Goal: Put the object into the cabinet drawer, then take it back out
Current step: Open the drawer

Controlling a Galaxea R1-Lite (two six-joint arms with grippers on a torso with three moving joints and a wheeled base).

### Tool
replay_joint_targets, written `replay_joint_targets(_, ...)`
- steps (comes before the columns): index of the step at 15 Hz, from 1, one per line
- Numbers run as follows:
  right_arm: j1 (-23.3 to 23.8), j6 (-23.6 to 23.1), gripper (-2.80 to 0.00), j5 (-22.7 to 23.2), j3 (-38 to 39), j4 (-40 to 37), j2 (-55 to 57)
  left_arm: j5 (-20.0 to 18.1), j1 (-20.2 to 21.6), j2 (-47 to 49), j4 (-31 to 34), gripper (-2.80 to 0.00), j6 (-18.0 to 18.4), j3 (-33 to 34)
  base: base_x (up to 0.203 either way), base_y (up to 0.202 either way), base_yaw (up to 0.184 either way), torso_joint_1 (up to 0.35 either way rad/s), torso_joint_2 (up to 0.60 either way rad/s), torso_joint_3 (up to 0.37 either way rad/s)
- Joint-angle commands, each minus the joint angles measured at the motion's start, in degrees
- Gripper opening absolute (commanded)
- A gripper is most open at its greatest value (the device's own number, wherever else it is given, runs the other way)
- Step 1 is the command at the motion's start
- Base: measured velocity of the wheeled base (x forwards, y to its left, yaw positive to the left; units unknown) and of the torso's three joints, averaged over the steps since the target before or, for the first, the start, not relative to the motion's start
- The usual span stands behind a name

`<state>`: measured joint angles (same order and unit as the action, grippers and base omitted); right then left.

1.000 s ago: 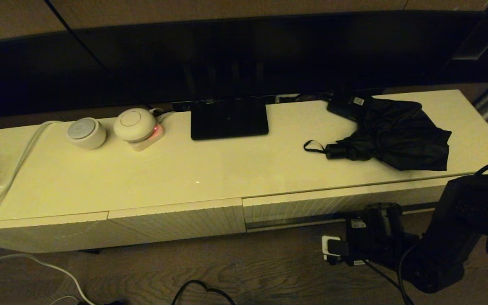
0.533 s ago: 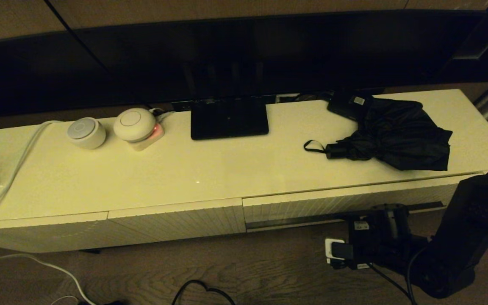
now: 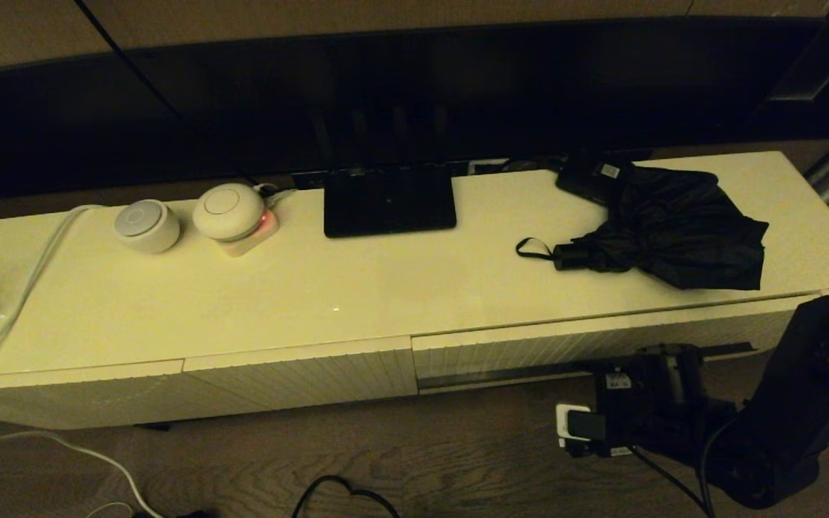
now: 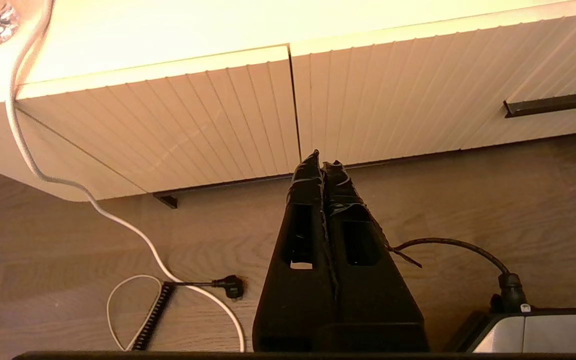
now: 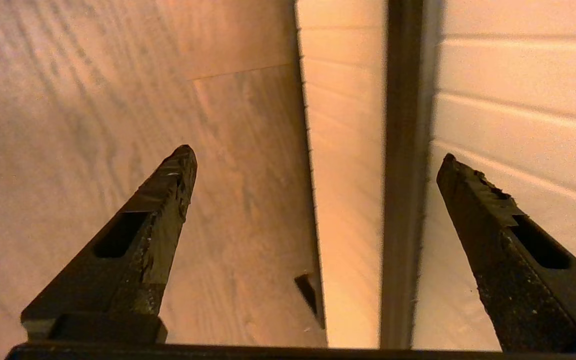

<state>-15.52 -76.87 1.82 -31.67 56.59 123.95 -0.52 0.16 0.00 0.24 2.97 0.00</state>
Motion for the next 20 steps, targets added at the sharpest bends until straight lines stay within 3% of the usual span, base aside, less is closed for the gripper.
replay_joint_targets(1,-0.1,0.2,0.0,0.2,-1.3,0.5,1.3,0.0,0.0,0.0,0.0,-2.8,0.0,0.2,0.0,0.0,0.0,0.0,0.0,0.0)
replay_joint_targets(13,-0.6,1.6,0.0,0.1,-7.4,1.0,5.4,0.0,0.0,0.0,0.0,-2.8,0.1,0.2,0.0,0.0,0.0,0.0,0.0,0.0)
replay_joint_targets(20,-0.7,1.5,0.0,0.1,-5.0,1.9,6.2,0.0,0.0,0.0,0.0,-2.8,0.0,0.2,0.0,0.0,0.0,0.0,0.0,0.0)
